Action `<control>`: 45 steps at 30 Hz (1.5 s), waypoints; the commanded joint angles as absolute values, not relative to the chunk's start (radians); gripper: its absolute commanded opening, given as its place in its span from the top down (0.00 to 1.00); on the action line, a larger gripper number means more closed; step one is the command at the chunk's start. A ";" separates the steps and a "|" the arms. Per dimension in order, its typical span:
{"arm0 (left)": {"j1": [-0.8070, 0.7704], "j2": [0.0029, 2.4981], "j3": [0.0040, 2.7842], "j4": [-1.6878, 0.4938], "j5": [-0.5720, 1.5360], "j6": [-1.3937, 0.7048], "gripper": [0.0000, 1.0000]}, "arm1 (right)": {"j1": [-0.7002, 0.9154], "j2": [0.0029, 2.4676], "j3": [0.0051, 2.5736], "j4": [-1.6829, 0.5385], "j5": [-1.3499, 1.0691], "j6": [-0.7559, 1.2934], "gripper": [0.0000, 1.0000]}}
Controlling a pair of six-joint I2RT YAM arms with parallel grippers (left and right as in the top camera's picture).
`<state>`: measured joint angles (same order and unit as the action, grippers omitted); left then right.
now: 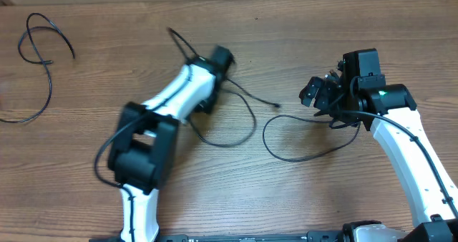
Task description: Untangle cables
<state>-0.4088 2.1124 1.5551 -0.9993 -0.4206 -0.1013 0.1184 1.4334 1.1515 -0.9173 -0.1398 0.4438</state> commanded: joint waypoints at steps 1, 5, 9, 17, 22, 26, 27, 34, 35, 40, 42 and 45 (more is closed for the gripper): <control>-0.291 1.911 1.684 -1.026 -0.309 -0.061 0.96 | 0.117 1.431 1.149 -0.915 -0.128 0.440 0.00; -0.147 1.777 1.710 -1.017 -0.163 -0.064 0.96 | 0.117 1.431 1.149 -0.913 -0.128 0.440 0.00; 0.033 1.729 1.710 -1.042 -0.163 -0.158 0.96 | 0.117 1.431 1.149 -0.914 -0.128 0.440 0.00; 0.277 1.807 1.704 -0.976 0.041 -0.205 0.96 | 0.117 1.431 1.149 -0.914 -0.128 0.440 0.00; 0.281 1.922 1.704 -0.943 0.068 -0.180 0.96 | 0.117 1.431 1.149 -0.914 -0.128 0.440 0.00; 0.280 2.047 1.704 -0.903 0.067 -0.159 0.96 | 0.117 1.431 1.149 -0.914 -0.128 0.440 0.00; 0.282 2.078 1.704 -0.888 0.060 -0.138 0.96 | 0.117 1.431 1.149 -0.914 -0.128 0.440 0.00; 0.322 2.137 1.705 -0.836 -0.146 -0.191 0.72 | 0.117 1.431 1.149 -0.914 -0.128 0.440 0.00; 0.326 2.133 1.706 -0.836 -0.144 -0.192 0.56 | 0.117 1.431 1.149 -0.914 -0.128 0.440 0.00; 0.324 2.128 1.726 -0.901 -0.075 -0.192 0.00 | 0.117 1.431 1.149 -0.914 -0.128 0.440 0.00; 0.316 2.128 1.747 -0.944 -0.032 -0.192 0.00 | 0.117 1.431 1.149 -0.914 -0.128 0.440 0.00; 0.305 2.124 1.799 -1.008 0.051 -0.192 0.00 | 0.117 1.431 1.149 -0.914 -0.128 0.440 0.00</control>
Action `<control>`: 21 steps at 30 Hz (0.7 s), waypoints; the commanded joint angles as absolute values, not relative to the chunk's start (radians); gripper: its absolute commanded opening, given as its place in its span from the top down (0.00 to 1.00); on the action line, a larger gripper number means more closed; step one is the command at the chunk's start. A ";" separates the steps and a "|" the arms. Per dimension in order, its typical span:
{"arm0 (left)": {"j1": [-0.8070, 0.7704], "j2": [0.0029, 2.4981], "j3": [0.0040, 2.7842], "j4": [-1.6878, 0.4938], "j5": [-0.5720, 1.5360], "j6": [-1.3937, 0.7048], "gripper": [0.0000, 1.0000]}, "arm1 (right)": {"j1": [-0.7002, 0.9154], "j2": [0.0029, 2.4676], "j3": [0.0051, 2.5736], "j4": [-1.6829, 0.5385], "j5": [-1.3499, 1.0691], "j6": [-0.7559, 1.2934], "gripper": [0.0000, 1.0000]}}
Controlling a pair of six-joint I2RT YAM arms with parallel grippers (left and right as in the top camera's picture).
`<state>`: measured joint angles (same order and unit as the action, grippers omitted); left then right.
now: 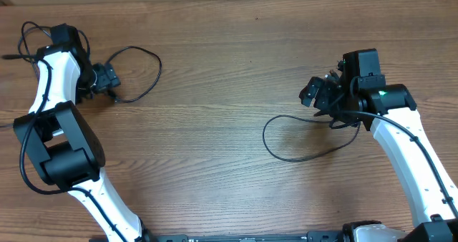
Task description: Untangle cables
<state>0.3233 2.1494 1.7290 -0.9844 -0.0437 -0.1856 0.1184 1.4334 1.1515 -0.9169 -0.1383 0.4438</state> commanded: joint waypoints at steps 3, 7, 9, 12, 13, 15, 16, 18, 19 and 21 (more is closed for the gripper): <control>0.286 2.114 1.885 -1.083 0.247 -0.192 0.00 | 0.117 1.431 1.149 -0.914 -0.128 0.440 0.00; 0.269 2.111 1.946 -1.133 0.585 -0.192 0.00 | 0.117 1.431 1.149 -0.914 -0.128 0.440 0.00; 0.252 2.111 1.949 -1.144 0.743 -0.192 0.00 | 0.117 1.431 1.149 -0.914 -0.128 0.440 0.00; 0.207 2.111 1.948 -1.179 0.785 -0.191 0.00 | 0.117 1.431 1.149 -0.914 -0.128 0.440 0.00; 0.186 2.111 1.948 -1.192 0.776 -0.191 0.00 | 0.117 1.431 1.149 -0.914 -0.128 0.440 0.00; 0.138 2.111 1.947 -1.212 0.752 -0.191 0.00 | 0.117 1.431 1.149 -0.914 -0.128 0.440 0.00; 0.109 2.111 1.947 -1.215 0.725 -0.191 0.00 | 0.117 1.431 1.149 -0.914 -0.128 0.440 0.00; 0.047 2.111 1.947 -1.214 0.645 -0.192 0.00 | 0.117 1.431 1.149 -0.914 -0.128 0.440 0.00; 0.015 2.111 1.947 -1.214 0.597 -0.197 0.00 | 0.117 1.431 1.149 -0.914 -0.128 0.440 0.00; -0.049 2.112 1.946 -1.214 0.471 -0.200 0.01 | 0.117 1.431 1.149 -0.914 -0.128 0.440 0.00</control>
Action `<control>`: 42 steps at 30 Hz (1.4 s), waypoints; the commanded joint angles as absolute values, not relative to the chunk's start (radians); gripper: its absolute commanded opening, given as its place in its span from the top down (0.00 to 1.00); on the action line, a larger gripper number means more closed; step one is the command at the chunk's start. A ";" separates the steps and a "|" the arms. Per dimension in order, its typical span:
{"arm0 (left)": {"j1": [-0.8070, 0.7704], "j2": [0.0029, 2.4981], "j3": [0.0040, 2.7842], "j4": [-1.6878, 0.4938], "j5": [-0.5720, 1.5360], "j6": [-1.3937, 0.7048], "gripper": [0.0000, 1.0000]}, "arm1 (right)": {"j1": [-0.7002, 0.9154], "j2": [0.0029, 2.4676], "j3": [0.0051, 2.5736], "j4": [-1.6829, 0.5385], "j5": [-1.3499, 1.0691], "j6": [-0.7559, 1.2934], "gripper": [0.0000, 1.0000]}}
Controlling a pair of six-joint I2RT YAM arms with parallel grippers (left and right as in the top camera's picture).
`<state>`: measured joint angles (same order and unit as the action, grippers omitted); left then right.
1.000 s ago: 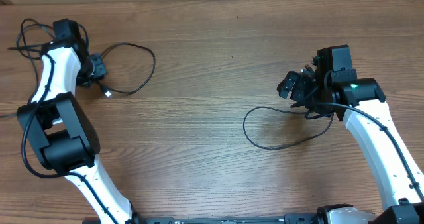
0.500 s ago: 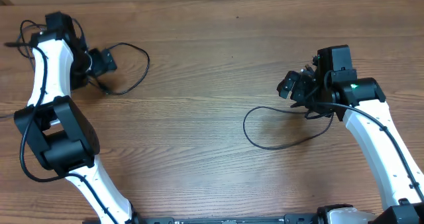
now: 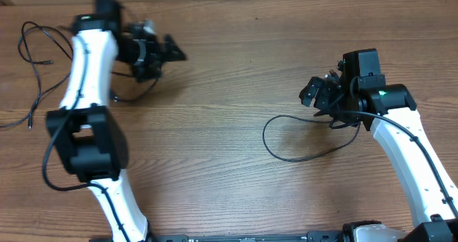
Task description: Untangle cables
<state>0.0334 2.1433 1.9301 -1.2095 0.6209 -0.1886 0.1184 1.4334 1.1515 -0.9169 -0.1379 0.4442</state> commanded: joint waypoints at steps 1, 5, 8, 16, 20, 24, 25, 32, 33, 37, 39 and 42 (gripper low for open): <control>-0.081 2.112 1.946 -1.214 0.398 -0.200 0.00 | 0.117 1.431 1.149 -0.914 -0.128 0.440 0.00; -0.200 2.112 1.938 -1.215 0.181 -0.203 0.00 | 0.117 1.431 1.149 -0.914 -0.128 0.440 0.00; -0.286 2.113 1.927 -1.215 0.150 -0.207 0.00 | 0.117 1.431 1.149 -0.912 -0.127 0.440 0.00; -0.442 2.113 1.875 -1.199 0.158 -0.300 0.00 | 0.115 1.431 1.156 -0.822 -0.120 0.439 0.00; -0.516 2.113 1.851 -1.201 0.221 -0.302 0.00 | 0.073 1.428 1.220 -0.880 -0.120 0.441 0.00; -0.613 2.113 1.851 -1.190 0.171 -0.312 0.00 | -0.056 1.421 1.324 -1.037 -0.120 0.451 0.00; -0.639 2.113 1.851 -1.188 0.149 -0.336 0.00 | -0.099 1.420 1.349 -1.078 -0.121 0.456 0.00; -0.778 2.114 1.821 -1.191 -0.010 -0.773 0.00 | -0.370 1.418 1.406 -1.244 -0.139 0.470 0.00; -0.794 2.114 1.806 -1.177 -0.010 -0.836 0.00 | -0.401 1.418 1.406 -1.262 -0.139 0.470 0.00; -0.845 2.114 1.733 -1.081 0.013 -0.986 0.00 | -0.471 1.418 1.406 -1.296 -0.139 0.470 0.00; -0.868 2.114 1.693 -1.014 0.078 -1.050 0.00 | -0.485 1.418 1.406 -1.296 -0.139 0.470 0.00; -0.897 2.114 1.651 -0.908 0.195 -1.188 0.00 | -0.487 1.418 1.406 -1.291 -0.140 0.471 0.00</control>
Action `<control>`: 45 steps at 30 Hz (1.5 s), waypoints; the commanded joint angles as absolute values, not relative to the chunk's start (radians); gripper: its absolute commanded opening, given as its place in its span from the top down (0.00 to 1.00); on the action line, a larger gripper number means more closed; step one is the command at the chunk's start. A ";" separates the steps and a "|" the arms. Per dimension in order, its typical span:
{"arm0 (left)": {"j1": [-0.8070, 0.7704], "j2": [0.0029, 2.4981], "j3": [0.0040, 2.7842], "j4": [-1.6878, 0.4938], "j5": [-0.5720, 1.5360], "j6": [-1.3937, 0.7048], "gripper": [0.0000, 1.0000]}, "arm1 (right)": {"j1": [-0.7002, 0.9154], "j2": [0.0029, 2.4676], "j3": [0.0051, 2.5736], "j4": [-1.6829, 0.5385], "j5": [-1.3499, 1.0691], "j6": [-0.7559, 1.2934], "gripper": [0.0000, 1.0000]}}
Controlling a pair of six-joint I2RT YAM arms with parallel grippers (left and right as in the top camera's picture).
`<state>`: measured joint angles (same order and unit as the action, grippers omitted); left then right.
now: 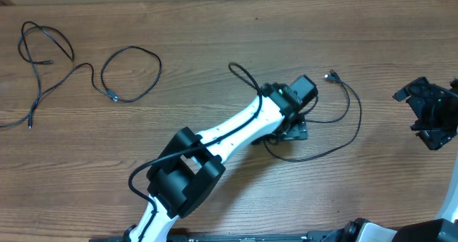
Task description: Untangle cables
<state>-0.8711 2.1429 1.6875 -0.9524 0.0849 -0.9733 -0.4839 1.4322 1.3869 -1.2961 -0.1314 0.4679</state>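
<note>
Only the overhead view is given. One black cable lies right of centre in an open loop, its plug end free on the wood. My left gripper is down over that loop's left end; whether its fingers are closed on the cable is hidden by the arm. A second black cable lies at the far left as a loop, next to a third thin one in the corner. My right gripper is at the right edge, open and holding nothing, well clear of the loop.
The left arm crosses the table diagonally from the front left to the centre, with its own thin wire arching above the wrist. The table's far edge runs along the top of the view.
My left arm has gone from the far left corner to the centre, onto the right cable's left end. My right gripper has let that cable go and pulled back to the right edge.
At first my left gripper was at the centre on one cable while my right held the other's end. Then the left was at the far left with its cable, then lifted off, leaving it there. Now it is back at centre and the right has released.
</note>
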 commanded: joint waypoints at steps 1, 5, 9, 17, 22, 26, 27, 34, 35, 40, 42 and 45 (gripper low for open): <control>-0.908 2.114 1.639 -0.871 0.225 -1.240 0.00 | -0.485 1.418 1.406 -1.292 -0.144 0.470 0.00; -0.942 2.114 1.608 -0.780 0.194 -1.431 0.00 | -0.484 1.418 1.406 -1.293 -0.176 0.470 0.00; -0.971 2.115 1.568 -0.775 0.138 -1.642 0.00 | -0.484 1.418 1.406 -1.299 -0.177 0.470 0.00; -0.992 2.116 1.493 -0.813 0.148 -1.692 0.00 | -0.484 1.418 1.406 -1.301 -0.177 0.470 0.00; -0.988 2.116 1.435 -0.817 0.054 -1.689 0.44 | -0.484 1.418 1.406 -1.314 -0.177 0.470 0.00; -0.977 2.116 1.413 -0.873 -0.023 -1.682 0.82 | -0.484 1.418 1.406 -1.319 -0.176 0.469 0.00; -0.970 2.115 1.414 -0.894 -0.043 -1.678 0.91 | -0.484 1.418 1.406 -1.319 -0.176 0.469 0.00; -0.812 2.104 1.452 -1.188 -0.179 -1.628 0.96 | -0.484 1.418 1.406 -1.319 -0.176 0.463 0.00; -0.775 2.097 1.467 -1.233 -0.188 -1.618 0.96 | -0.484 1.418 1.406 -1.319 -0.176 0.463 0.00; -0.615 2.050 1.556 -1.478 -0.351 -1.592 0.96 | -0.484 1.418 1.406 -1.319 -0.176 0.463 0.00; -0.559 2.024 1.593 -1.585 -0.415 -1.589 0.95 | -0.484 1.418 1.406 -1.319 -0.176 0.463 0.00; -0.487 1.949 1.617 -1.645 -0.464 -1.458 0.92 | -0.484 1.418 1.405 -1.315 -0.176 0.463 0.00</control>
